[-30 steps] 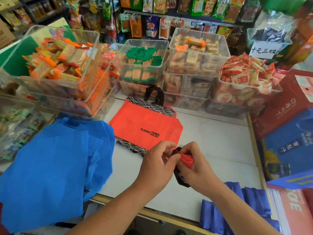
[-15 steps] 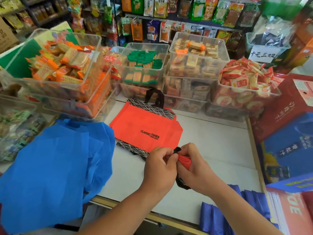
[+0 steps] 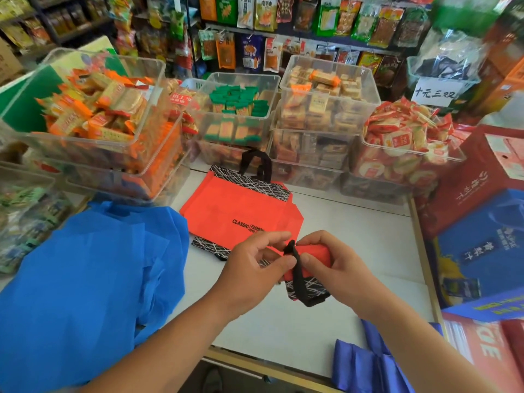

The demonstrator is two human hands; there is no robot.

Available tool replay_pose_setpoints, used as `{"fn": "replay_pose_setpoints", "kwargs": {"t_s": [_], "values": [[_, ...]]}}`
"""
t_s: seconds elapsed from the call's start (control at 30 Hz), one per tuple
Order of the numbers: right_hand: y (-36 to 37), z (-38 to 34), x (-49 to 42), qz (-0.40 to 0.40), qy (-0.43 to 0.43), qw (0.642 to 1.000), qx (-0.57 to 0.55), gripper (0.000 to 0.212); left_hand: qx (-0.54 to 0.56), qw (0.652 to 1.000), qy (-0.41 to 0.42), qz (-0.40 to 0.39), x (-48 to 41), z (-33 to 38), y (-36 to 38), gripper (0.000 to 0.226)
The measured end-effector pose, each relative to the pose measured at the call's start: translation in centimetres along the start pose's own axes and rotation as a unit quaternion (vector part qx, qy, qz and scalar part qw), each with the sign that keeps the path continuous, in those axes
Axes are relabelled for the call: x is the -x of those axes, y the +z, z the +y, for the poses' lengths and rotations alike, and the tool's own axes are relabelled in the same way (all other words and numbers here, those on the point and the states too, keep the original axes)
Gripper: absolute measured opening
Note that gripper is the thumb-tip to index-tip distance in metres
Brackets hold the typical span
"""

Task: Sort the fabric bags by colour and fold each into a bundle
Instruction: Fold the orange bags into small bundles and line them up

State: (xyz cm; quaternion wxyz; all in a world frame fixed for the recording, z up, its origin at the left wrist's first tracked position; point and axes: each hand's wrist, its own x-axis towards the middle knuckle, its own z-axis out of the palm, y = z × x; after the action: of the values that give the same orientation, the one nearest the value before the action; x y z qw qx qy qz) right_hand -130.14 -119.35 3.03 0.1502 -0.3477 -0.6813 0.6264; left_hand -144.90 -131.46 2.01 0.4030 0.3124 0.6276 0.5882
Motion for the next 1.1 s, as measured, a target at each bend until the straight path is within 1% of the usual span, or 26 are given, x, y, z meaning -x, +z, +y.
{"fn": "replay_pose_setpoints", "kwargs": {"t_s": [0.07,0.1,0.17,0.2,0.27,0.33,0.4,0.47,0.5,0.57,0.63,0.7,0.77,0.9,1.0,1.1], "values": [[0.8,0.1,0.2,0.016,0.010,1.000,-0.022,0.014,-0.021,1.000,0.019,0.008,-0.1,-0.2,0.2,0.029],[1.0,0.3,0.3,0.008,0.017,0.999,-0.049,0.014,-0.039,0.999,0.031,0.015,-0.2,-0.3,0.2,0.026],[1.2,0.3,0.7,-0.044,0.025,0.992,-0.112,0.018,-0.073,0.996,0.047,0.029,-0.5,-0.5,-0.1,0.020],[1.0,0.2,0.9,-0.074,0.024,0.989,-0.129,0.022,-0.057,0.997,0.044,0.028,-0.5,-0.5,-0.3,0.018],[0.7,0.2,1.1,-0.105,0.007,0.988,-0.117,0.033,0.015,1.000,0.017,0.011,-0.5,-0.3,-0.7,0.014],[0.6,0.4,1.0,-0.086,-0.013,0.992,-0.088,0.034,0.066,0.998,0.003,-0.021,-0.5,-0.3,-1.1,0.010],[0.6,0.7,0.7,-0.066,-0.019,0.994,-0.082,0.029,0.073,0.996,-0.002,-0.049,-0.7,-0.6,-1.4,0.016],[0.4,1.0,0.4,-0.079,-0.017,0.993,-0.091,0.025,0.044,0.997,-0.008,-0.060,-0.8,-1.0,-1.7,0.017],[0.2,0.9,0.3,-0.089,-0.016,0.992,-0.094,0.025,0.037,0.997,-0.021,-0.070,-0.8,-1.3,-1.8,0.023],[0.0,0.9,0.1,-0.102,-0.020,0.991,-0.089,0.027,0.069,0.990,-0.056,-0.110,-0.6,-1.4,-1.7,0.031],[-0.1,1.2,-0.2,-0.081,-0.023,0.994,-0.075,0.030,0.108,0.981,-0.065,-0.148,-0.4,-1.4,-1.7,0.030],[0.0,1.8,-0.3,-0.045,-0.017,0.998,-0.041,0.032,0.116,0.981,-0.056,-0.149,-0.4,-1.5,-1.9,0.030],[0.1,2.1,-0.3,-0.052,-0.016,0.998,-0.038,0.032,0.100,0.986,-0.048,-0.127,-0.5,-1.5,-2.0,0.028],[0.3,1.8,-0.3,-0.103,0.004,0.984,-0.146,0.028,0.096,0.992,-0.034,-0.077,-0.6,-1.3,-1.7,0.015],[0.0,1.7,-0.7,-0.114,0.025,0.978,-0.171,0.027,0.077,0.992,-0.009,-0.097,-1.0,-1.2,-2.0,0.011],[-0.4,1.7,-0.8,-0.129,0.041,0.971,-0.198,0.025,0.071,0.989,-0.019,-0.128,-1.1,-1.0,-2.3,0.012]]}}
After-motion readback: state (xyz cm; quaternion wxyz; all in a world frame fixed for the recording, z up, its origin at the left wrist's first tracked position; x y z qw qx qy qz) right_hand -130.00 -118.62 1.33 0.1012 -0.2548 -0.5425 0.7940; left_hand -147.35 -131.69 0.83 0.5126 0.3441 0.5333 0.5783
